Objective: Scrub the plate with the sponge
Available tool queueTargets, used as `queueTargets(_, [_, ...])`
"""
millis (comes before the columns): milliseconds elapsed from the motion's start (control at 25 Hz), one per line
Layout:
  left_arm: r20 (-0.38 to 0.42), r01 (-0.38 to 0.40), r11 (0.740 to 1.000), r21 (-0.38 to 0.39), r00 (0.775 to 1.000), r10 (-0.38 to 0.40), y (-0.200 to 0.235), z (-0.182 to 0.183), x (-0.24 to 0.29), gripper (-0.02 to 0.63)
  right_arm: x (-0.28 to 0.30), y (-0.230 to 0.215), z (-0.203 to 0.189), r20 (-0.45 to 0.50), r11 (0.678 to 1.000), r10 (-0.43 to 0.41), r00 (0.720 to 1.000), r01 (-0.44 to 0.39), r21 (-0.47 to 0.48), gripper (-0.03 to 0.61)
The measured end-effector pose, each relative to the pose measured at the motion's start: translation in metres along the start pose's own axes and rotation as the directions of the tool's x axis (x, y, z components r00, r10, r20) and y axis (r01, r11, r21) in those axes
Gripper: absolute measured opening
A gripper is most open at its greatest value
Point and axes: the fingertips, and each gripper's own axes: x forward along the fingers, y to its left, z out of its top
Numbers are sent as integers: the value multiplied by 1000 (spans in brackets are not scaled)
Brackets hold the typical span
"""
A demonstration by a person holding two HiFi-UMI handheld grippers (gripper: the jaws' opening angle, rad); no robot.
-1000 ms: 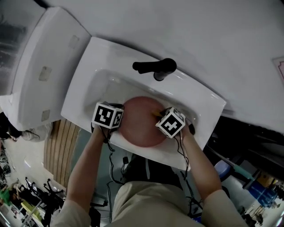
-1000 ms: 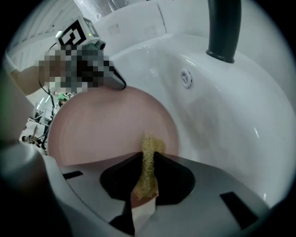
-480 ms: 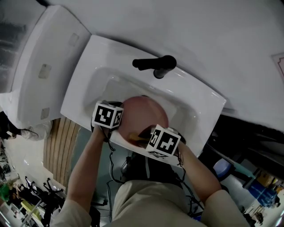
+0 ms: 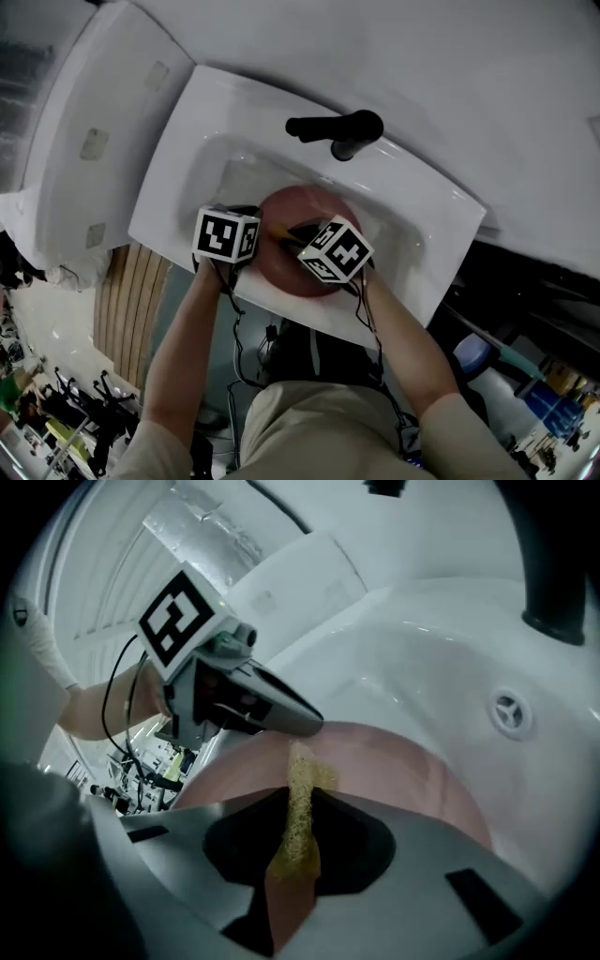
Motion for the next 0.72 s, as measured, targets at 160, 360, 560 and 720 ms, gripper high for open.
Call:
queueTargets(160, [0, -21, 999, 24, 1000, 21, 2, -1, 2, 26, -1, -34, -1, -21, 993, -118, 993, 118, 10, 78])
queueTargets(360, [-1, -4, 1000, 2, 1000, 4, 1, 1, 5, 20, -21, -68, -30, -200, 967, -254, 946, 255, -22, 75])
queueTargets(560, [-1, 1, 1000, 10, 1000, -1, -1, 1, 5, 17, -52, -72, -79, -336, 960, -275, 901, 278, -40, 75])
queueTargets(720, [7, 7, 1000, 6, 1000, -7, -1, 1, 6, 17, -69, -34, -89, -350, 983, -183, 919, 165, -80, 77])
